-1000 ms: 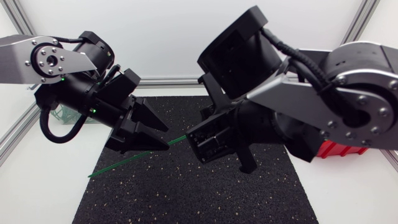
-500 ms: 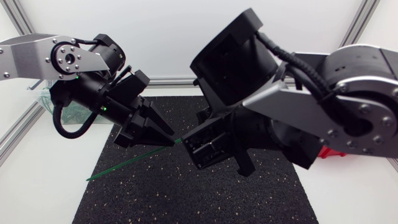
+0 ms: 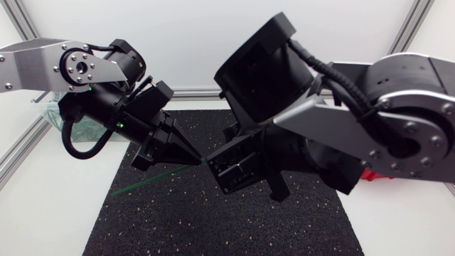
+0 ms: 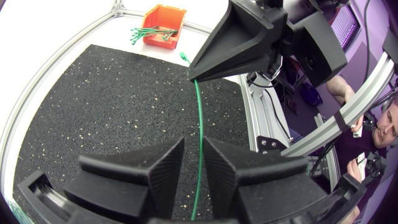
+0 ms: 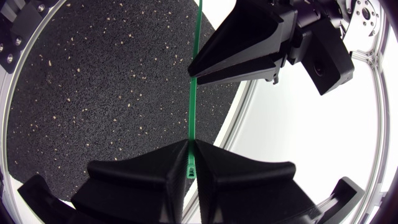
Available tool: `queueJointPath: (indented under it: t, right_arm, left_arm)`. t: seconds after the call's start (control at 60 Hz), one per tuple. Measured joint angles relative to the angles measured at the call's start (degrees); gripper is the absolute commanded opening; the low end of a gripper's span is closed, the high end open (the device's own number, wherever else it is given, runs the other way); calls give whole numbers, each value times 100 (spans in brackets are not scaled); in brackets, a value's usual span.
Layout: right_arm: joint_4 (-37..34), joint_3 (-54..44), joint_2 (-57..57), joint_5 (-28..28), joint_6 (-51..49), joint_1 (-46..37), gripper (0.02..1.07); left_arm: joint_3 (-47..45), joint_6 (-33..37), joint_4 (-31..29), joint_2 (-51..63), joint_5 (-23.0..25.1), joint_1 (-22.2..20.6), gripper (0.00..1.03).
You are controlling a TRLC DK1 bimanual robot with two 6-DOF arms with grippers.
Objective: Take a green cable tie from the red box, thread the tail through the head to close it, then place it in the transparent bin on the left.
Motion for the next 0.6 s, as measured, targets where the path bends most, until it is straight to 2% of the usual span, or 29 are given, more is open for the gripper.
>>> queueJointPath:
  t: [0.15,0.6]
  right_arm:
    - [4,0,0,2,0,0,16]
    - [24,0,0,22,2,0,18]
  left_arm:
    - [0,7,-2,0,13,-83,6]
    - [0,63,-15,0,39,-105,4]
